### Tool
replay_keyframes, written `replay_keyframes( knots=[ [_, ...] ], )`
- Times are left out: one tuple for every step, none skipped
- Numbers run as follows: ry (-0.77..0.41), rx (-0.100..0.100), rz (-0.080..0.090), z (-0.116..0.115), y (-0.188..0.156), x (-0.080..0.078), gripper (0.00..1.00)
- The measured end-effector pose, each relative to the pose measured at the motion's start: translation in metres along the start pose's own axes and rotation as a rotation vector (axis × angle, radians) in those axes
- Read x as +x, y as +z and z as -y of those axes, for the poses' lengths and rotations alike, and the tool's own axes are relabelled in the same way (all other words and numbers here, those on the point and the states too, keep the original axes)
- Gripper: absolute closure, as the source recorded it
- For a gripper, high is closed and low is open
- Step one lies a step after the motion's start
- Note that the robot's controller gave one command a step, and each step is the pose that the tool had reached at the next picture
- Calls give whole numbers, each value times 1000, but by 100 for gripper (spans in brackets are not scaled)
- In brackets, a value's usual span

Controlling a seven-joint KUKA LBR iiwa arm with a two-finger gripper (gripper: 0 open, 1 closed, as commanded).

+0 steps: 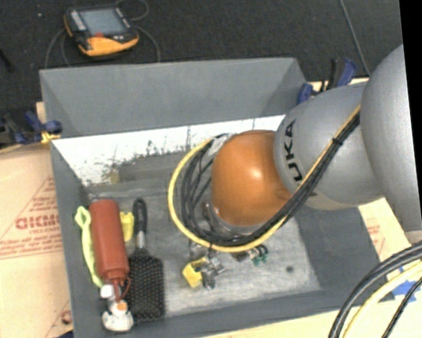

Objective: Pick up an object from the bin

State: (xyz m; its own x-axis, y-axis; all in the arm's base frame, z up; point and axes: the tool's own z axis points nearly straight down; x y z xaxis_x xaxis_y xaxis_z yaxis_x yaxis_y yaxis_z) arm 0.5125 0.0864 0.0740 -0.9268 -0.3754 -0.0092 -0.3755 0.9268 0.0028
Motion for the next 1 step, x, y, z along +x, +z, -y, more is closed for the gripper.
replay_keyframes(
  knots=[
    [4, 5, 0, 1, -40, -3, 100]
  ],
)
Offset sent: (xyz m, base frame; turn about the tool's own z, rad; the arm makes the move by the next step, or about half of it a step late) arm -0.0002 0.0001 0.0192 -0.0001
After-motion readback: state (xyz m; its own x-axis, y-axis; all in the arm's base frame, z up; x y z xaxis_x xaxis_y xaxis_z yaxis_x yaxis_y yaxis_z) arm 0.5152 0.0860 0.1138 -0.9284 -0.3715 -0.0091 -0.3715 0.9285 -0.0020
